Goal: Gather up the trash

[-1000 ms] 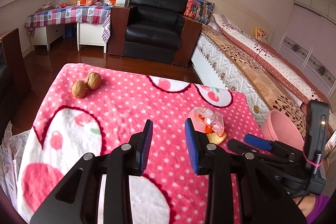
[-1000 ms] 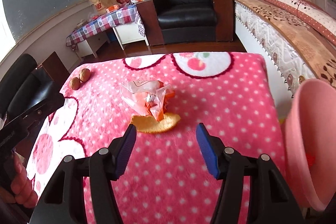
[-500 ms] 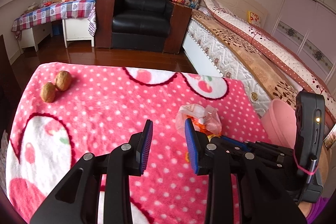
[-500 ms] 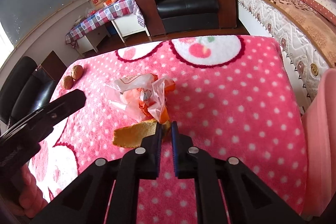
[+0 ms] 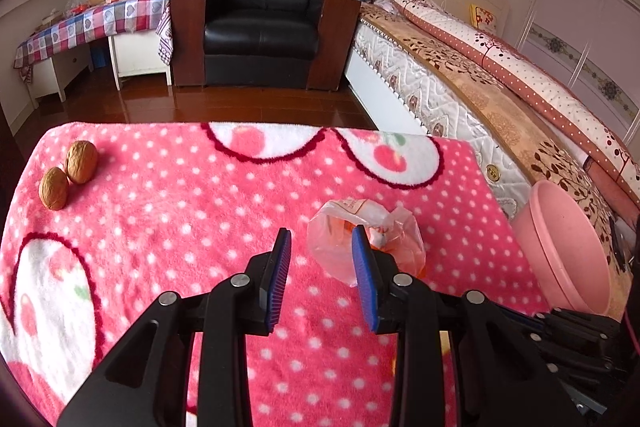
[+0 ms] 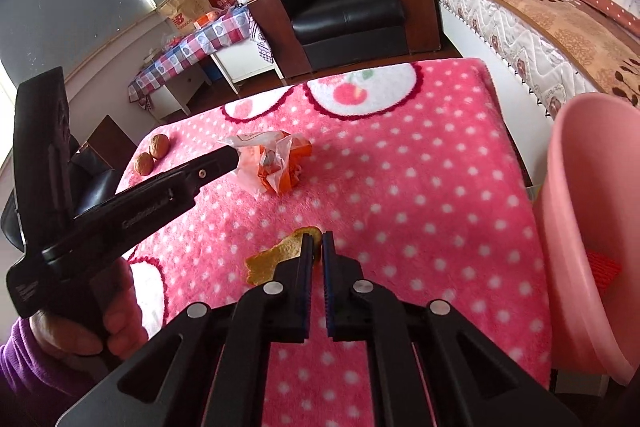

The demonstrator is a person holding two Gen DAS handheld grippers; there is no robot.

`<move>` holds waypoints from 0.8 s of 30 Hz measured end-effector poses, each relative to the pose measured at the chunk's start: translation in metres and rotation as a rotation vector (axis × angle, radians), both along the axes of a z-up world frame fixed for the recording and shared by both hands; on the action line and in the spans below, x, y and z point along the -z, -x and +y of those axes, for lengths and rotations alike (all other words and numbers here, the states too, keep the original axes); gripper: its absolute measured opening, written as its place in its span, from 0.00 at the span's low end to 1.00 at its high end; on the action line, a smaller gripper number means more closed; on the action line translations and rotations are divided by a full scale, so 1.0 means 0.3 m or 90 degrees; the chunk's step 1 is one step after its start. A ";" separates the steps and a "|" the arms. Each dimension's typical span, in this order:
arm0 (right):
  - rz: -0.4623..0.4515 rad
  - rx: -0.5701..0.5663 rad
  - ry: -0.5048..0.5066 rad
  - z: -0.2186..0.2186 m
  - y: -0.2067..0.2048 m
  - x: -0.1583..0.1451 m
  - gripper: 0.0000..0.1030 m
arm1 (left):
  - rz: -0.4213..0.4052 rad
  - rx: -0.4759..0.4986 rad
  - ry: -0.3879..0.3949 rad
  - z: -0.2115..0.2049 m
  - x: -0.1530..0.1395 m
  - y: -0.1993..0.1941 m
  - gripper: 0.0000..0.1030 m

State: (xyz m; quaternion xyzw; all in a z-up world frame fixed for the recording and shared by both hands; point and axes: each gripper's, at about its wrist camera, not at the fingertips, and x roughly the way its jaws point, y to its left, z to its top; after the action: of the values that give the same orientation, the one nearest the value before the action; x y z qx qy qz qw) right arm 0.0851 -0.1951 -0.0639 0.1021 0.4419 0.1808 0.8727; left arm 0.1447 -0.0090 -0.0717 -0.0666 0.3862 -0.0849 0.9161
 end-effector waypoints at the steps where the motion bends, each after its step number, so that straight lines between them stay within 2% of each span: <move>1: 0.000 0.002 -0.001 -0.007 0.006 -0.003 0.04 | -0.002 0.000 -0.002 -0.003 -0.001 0.000 0.30; 2: 0.001 0.004 -0.003 -0.010 0.011 -0.004 0.04 | -0.005 -0.002 -0.006 -0.006 -0.001 0.001 0.30; 4: 0.001 0.007 -0.006 -0.020 0.022 -0.008 0.04 | -0.011 -0.003 -0.013 -0.011 -0.005 0.006 0.10; 6: -0.001 0.011 -0.008 -0.030 0.035 -0.016 0.04 | -0.014 -0.006 -0.009 -0.006 -0.012 0.013 0.04; 14: -0.020 0.019 -0.009 -0.042 0.079 -0.052 0.04 | -0.041 -0.029 0.021 0.037 -0.086 0.104 0.01; 24: -0.044 0.029 -0.008 -0.070 0.121 -0.114 0.04 | -0.061 -0.035 0.022 0.056 -0.158 0.212 0.00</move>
State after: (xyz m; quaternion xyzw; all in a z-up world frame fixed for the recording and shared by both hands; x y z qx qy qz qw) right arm 0.0489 -0.2161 -0.0297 0.1112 0.4080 0.1669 0.8907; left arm 0.0812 0.0079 -0.0242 -0.0890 0.3388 -0.0696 0.9341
